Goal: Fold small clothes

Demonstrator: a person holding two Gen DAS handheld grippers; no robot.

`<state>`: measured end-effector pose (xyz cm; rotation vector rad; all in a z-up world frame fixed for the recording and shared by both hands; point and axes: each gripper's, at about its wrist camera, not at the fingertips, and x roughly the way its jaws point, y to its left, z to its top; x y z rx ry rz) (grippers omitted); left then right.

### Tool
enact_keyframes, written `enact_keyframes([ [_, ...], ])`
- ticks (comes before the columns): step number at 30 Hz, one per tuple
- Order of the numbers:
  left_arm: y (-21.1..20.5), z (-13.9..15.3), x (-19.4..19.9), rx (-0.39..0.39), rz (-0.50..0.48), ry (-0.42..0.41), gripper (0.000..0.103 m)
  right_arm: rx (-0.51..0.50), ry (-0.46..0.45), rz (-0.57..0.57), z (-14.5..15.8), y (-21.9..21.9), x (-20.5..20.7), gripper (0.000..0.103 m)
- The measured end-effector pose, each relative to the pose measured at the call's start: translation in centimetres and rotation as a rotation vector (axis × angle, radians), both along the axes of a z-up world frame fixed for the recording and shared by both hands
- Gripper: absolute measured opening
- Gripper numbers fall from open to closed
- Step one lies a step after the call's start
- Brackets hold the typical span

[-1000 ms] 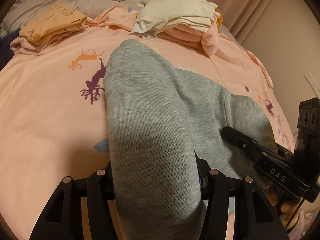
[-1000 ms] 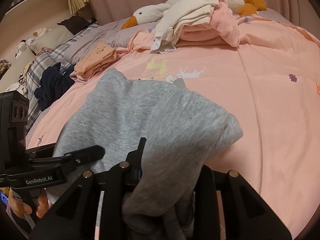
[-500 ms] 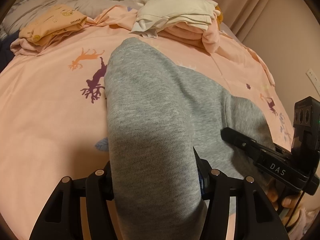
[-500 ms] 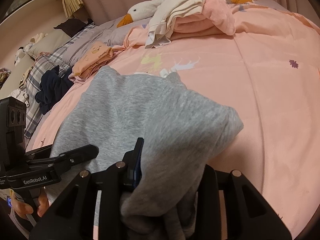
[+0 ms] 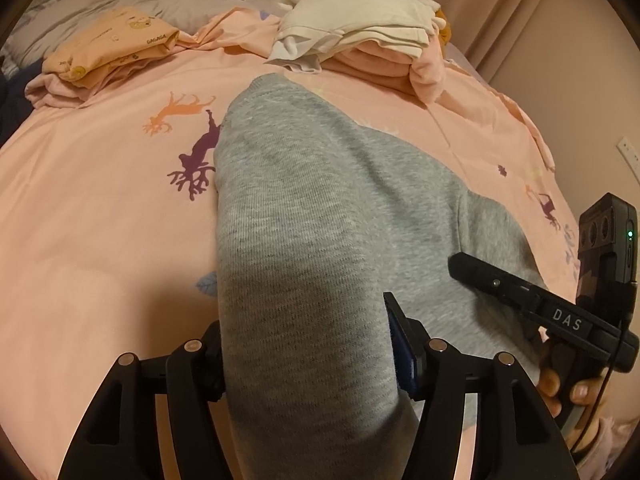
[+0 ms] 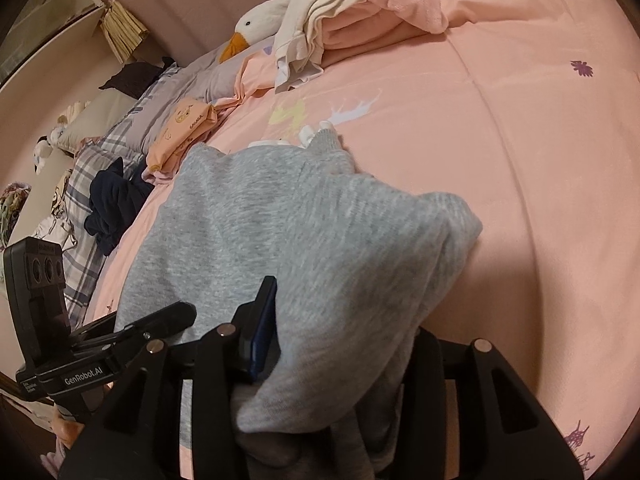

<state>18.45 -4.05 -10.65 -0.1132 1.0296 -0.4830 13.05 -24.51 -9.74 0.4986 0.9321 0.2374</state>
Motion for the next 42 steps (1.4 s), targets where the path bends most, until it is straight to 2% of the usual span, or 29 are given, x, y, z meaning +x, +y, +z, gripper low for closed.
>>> enact_keyframes([
  [8, 0.2, 0.0, -0.2, 0.019, 0.008, 0.001, 0.067, 0.022, 0.005, -0.011, -0.1, -0.5, 0.0, 0.042],
  [21, 0.2, 0.2, -1.0, 0.046, 0.014, -0.016, 0.068, 0.047, 0.011, -0.027, -0.2, -1.4, -0.3, 0.044],
  [28, 0.5, 0.2, -1.6, 0.053, 0.022, -0.022, 0.068, 0.056, 0.011, -0.044, 0.0, -1.8, -0.5, 0.049],
  [42, 0.7, 0.4, -2.3, 0.069, 0.028, -0.027, 0.068, 0.063, 0.012, -0.079, 0.2, -2.9, -1.0, 0.049],
])
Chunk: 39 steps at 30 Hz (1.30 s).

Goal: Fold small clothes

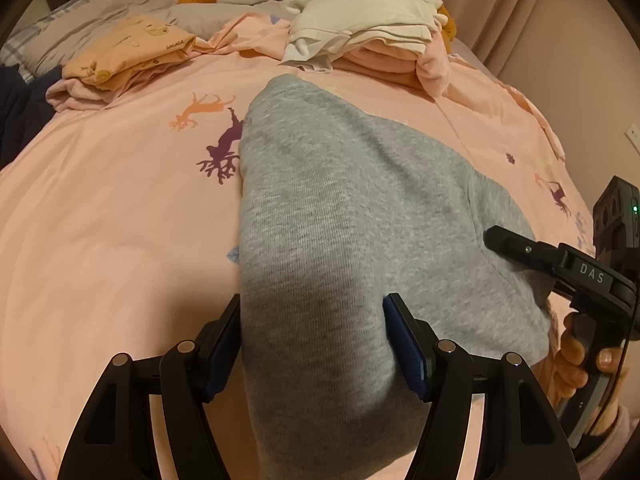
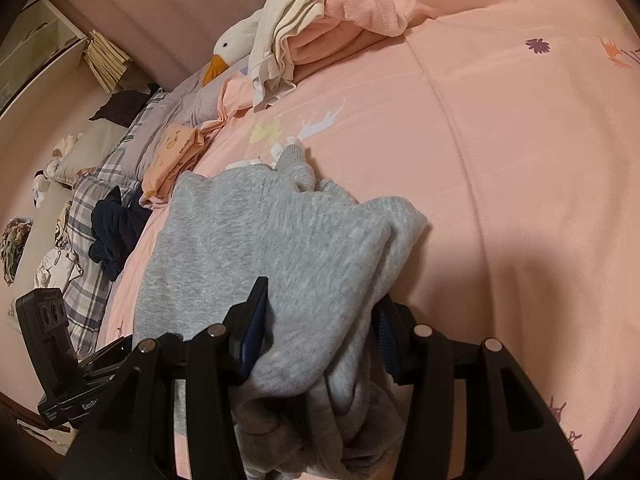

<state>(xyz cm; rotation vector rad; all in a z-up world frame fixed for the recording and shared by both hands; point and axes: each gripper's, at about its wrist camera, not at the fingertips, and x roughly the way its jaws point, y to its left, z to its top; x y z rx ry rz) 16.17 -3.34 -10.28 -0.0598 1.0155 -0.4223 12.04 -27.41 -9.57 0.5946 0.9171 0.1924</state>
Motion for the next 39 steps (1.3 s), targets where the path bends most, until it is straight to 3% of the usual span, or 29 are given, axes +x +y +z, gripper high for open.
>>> enact_keyframes([
  [30, 0.4, -0.2, -1.6, 0.021, 0.007, 0.0, 0.068, 0.002, 0.007, -0.026, 0.2, -1.1, -0.6, 0.05],
  [39, 0.8, -0.4, -2.1, 0.019, 0.014, 0.005, 0.073, 0.001, 0.006, -0.028, 0.1, -1.2, -0.6, 0.051],
])
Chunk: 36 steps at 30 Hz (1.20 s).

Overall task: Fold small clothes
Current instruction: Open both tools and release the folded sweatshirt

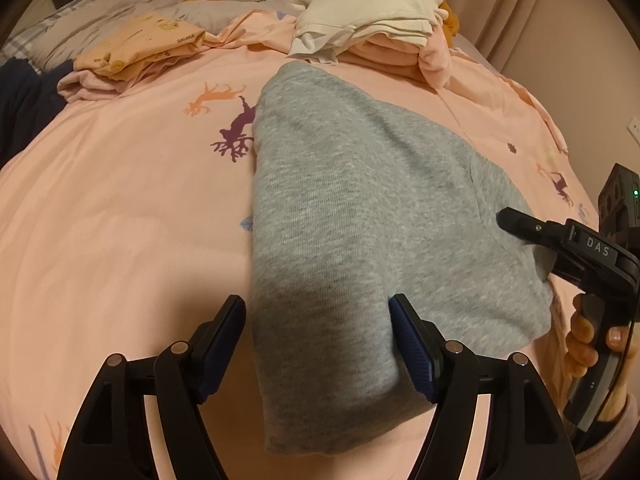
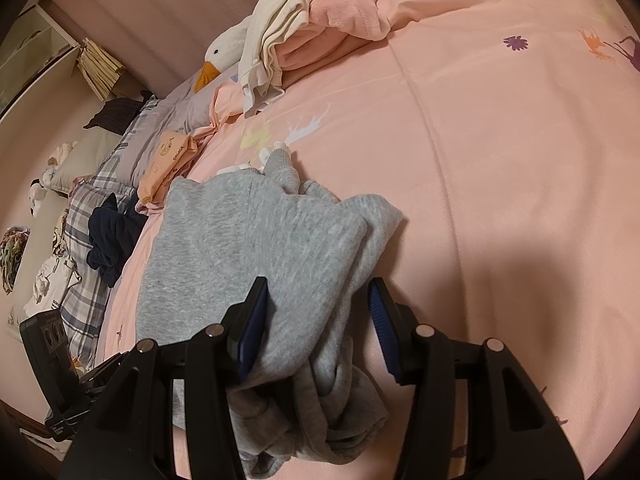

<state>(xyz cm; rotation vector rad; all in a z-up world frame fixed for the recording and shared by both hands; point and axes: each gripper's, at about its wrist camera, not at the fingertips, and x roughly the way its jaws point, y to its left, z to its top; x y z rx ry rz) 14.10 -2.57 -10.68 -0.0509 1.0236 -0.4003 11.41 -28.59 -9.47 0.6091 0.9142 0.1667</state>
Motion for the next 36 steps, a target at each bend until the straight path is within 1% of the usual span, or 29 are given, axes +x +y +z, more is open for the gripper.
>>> enact_keyframes([
  [36, 0.07, -0.17, -0.67, 0.003, 0.003, 0.008, 0.074, 0.006, 0.001, -0.005, -0.18, -0.29, -0.23, 0.052],
])
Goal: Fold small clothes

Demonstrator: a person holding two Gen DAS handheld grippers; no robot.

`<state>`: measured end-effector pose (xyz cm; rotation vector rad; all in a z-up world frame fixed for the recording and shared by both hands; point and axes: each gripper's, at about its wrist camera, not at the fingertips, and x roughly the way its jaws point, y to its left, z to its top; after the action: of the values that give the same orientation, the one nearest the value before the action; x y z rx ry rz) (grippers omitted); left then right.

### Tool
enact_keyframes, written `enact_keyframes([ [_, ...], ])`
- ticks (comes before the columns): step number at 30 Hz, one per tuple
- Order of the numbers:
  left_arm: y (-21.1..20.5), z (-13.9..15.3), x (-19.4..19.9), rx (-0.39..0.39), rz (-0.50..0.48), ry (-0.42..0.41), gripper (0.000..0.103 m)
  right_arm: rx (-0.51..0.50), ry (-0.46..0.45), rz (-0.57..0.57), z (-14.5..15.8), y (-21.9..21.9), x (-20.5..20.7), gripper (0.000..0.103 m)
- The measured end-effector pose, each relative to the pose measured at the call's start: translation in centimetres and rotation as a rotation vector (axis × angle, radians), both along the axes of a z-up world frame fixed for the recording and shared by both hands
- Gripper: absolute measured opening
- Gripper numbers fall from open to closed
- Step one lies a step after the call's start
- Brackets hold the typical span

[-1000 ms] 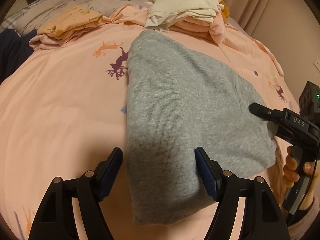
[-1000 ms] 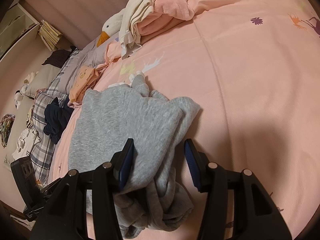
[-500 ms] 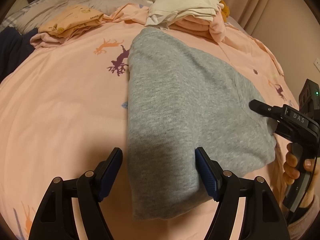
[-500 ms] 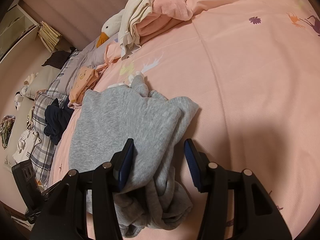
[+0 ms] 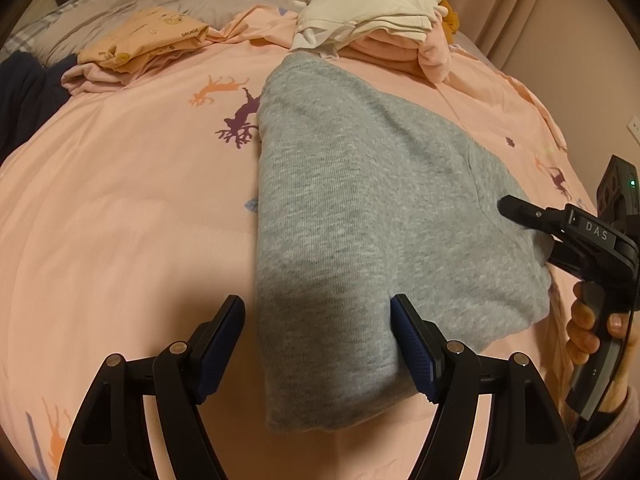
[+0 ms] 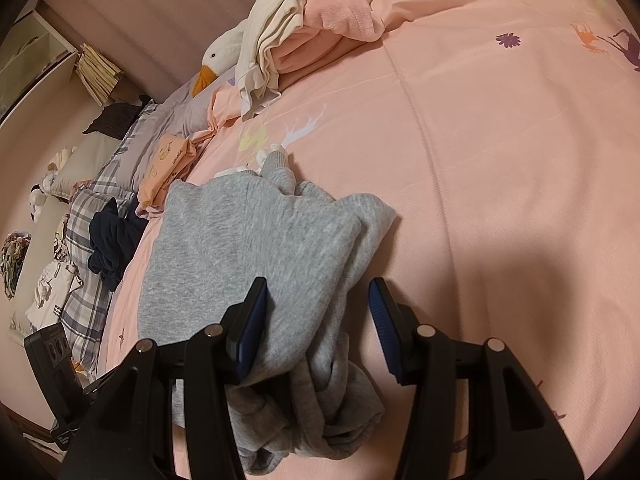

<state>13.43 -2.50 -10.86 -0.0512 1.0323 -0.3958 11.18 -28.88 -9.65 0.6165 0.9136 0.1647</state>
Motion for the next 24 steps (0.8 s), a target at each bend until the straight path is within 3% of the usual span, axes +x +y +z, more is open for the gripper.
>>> enact_keyframes([
  [24, 0.4, 0.0, -1.0, 0.008, 0.001, 0.011, 0.074, -0.004, -0.002, -0.021, 0.5, -0.7, -0.6, 0.052],
])
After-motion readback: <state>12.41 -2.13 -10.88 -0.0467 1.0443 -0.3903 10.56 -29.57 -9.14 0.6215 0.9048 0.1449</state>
